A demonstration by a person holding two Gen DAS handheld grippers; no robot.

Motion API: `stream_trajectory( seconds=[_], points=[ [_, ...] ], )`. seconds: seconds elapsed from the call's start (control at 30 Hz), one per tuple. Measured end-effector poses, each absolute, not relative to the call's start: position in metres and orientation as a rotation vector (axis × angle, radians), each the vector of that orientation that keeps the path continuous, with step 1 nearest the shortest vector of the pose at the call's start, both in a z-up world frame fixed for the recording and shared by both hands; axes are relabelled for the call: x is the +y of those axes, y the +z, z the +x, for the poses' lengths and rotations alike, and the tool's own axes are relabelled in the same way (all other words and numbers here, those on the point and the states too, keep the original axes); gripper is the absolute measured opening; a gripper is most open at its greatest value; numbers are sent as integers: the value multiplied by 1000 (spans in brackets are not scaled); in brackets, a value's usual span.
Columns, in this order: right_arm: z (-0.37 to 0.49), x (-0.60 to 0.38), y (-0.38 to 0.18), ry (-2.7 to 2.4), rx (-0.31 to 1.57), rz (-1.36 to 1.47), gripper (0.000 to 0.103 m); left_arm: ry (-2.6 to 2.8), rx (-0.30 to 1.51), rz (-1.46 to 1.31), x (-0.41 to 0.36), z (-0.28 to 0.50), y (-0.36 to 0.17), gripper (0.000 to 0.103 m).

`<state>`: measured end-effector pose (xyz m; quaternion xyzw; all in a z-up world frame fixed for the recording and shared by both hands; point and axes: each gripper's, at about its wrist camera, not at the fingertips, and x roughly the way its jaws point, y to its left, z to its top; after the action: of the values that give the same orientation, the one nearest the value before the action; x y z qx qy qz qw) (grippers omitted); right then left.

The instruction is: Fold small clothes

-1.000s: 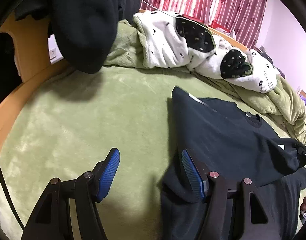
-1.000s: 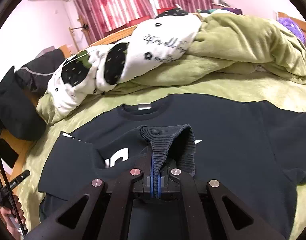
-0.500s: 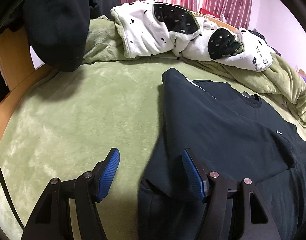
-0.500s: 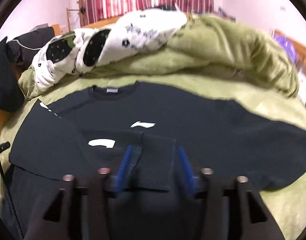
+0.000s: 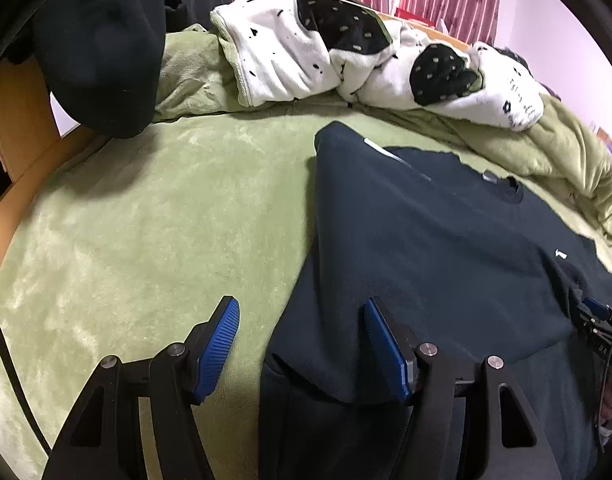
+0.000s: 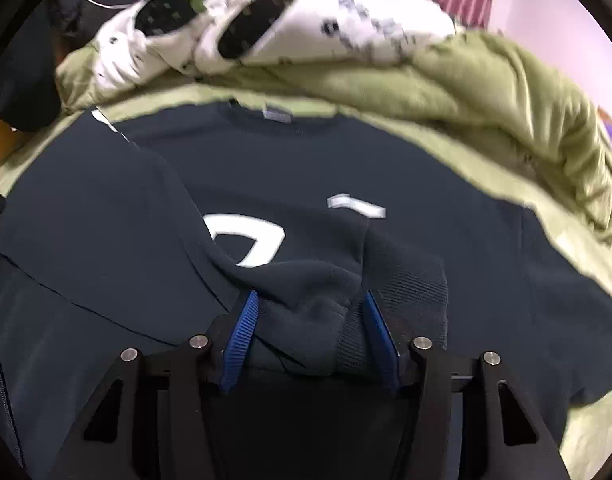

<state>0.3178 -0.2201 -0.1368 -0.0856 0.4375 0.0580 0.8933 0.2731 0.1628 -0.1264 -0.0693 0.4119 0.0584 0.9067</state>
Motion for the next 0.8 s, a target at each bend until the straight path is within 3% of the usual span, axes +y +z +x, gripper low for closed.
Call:
stream_trajectory(
  seconds=[0.07, 0.17, 0.33, 0.37, 0.43, 0.47, 0.5, 0.8],
  points=[
    [317, -224, -141, 116, 914, -160, 49, 122, 854, -134, 161, 273, -128, 63],
    [315, -229, -142, 104, 907, -154, 17, 122, 845, -134, 162, 272, -127, 63],
    [309, -236, -134, 137, 891, -151, 12, 146, 827, -161, 170, 270, -125, 63],
    [309, -239, -131, 143, 885, -136, 13, 150, 828, -168, 172, 270, -125, 63],
    [306, -249, -121, 130, 870, -111, 31, 158, 827, -178, 175, 270, -124, 63],
    [307, -253, -117, 113, 856, -108, 47, 160, 826, -181, 176, 270, -125, 63],
    [307, -257, -115, 99, 842, -107, 53, 162, 825, -185, 177, 269, -125, 63],
    [323, -267, -141, 58, 914, -47, 55, 139, 833, -181, 173, 271, -126, 63]
  ],
)
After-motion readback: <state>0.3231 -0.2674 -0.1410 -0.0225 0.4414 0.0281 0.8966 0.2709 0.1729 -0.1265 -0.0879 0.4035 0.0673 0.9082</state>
